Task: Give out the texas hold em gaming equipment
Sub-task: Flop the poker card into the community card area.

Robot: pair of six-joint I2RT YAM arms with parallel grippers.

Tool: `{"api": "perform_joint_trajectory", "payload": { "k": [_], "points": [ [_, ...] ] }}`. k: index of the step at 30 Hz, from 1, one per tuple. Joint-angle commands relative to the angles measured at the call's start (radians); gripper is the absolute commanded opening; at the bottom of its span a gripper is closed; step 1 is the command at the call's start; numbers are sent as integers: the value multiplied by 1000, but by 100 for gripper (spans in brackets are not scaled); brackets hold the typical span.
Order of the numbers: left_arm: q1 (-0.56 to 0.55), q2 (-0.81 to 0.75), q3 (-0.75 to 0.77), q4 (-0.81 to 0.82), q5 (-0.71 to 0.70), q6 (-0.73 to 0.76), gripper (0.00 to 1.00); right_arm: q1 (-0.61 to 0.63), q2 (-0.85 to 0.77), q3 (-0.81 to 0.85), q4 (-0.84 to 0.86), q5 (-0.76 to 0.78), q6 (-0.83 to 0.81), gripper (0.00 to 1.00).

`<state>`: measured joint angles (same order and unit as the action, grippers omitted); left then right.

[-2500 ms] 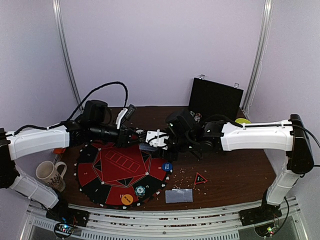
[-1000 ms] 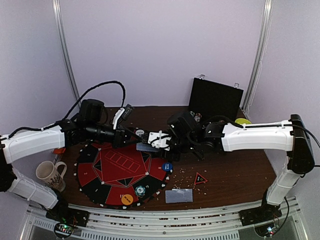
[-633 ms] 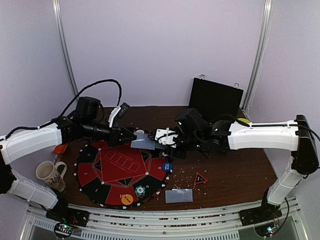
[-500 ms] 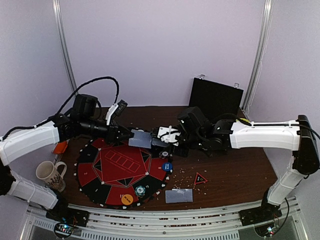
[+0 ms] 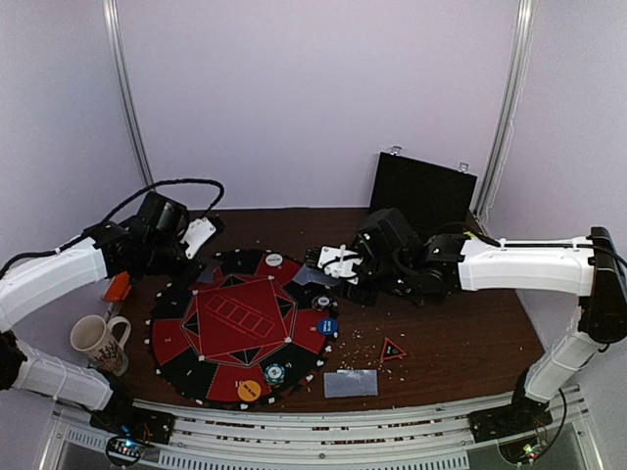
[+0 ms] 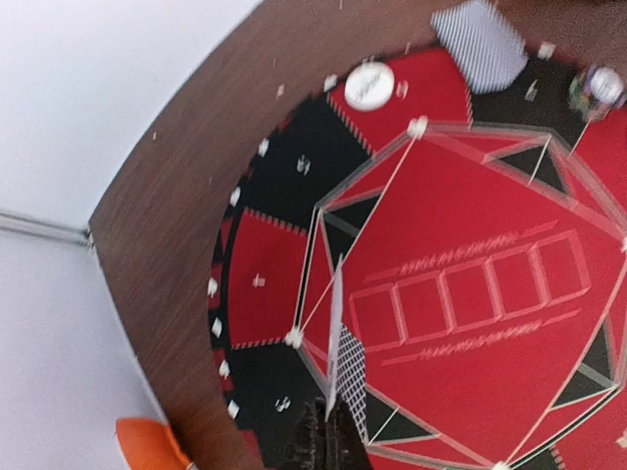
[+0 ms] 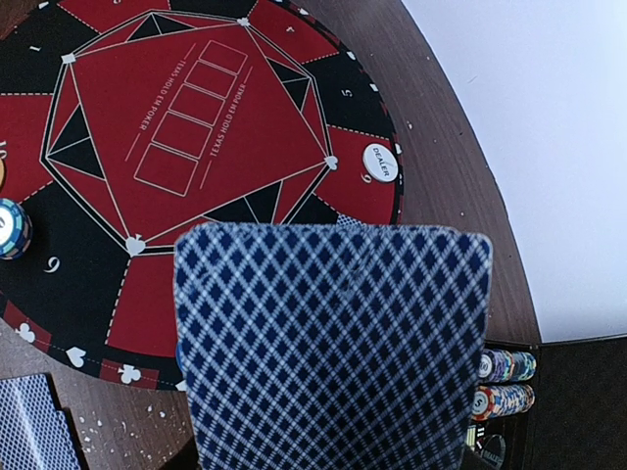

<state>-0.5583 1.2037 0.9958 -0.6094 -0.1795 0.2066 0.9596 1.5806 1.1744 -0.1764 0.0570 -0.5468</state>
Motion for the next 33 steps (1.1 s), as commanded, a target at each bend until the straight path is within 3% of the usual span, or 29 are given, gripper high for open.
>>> {"api": "perform_joint_trajectory", "payload": {
  "k": [1, 4, 7, 11, 13, 17, 23, 28, 33],
  "points": [
    [-37, 65, -69, -6, -392, 138, 0, -12, -38, -12, 11, -16, -1, 50],
    [-50, 130, -104, 131, -540, 227, 0, -19, -42, -17, 15, -26, -3, 50],
    [-50, 158, -150, 353, -569, 376, 0, -22, -45, -17, 15, -29, 0, 50],
    [-44, 74, -387, 786, -322, 792, 0, -26, -52, -30, 22, -33, -3, 50],
    [-20, 72, -431, 910, -203, 882, 0, -27, -55, -29, 15, -33, -5, 50],
    [46, 170, -329, 730, -50, 863, 0, -30, -70, -37, 16, -37, -12, 51],
    [97, 284, -343, 731, 91, 891, 0, -34, -85, -57, 37, -44, -6, 51],
    [105, 313, -384, 625, 165, 921, 0, -39, -109, -84, 69, -48, -5, 51],
    [108, 380, -337, 444, 131, 898, 0, -53, -118, -101, 78, -57, -6, 51]
  ]
}}
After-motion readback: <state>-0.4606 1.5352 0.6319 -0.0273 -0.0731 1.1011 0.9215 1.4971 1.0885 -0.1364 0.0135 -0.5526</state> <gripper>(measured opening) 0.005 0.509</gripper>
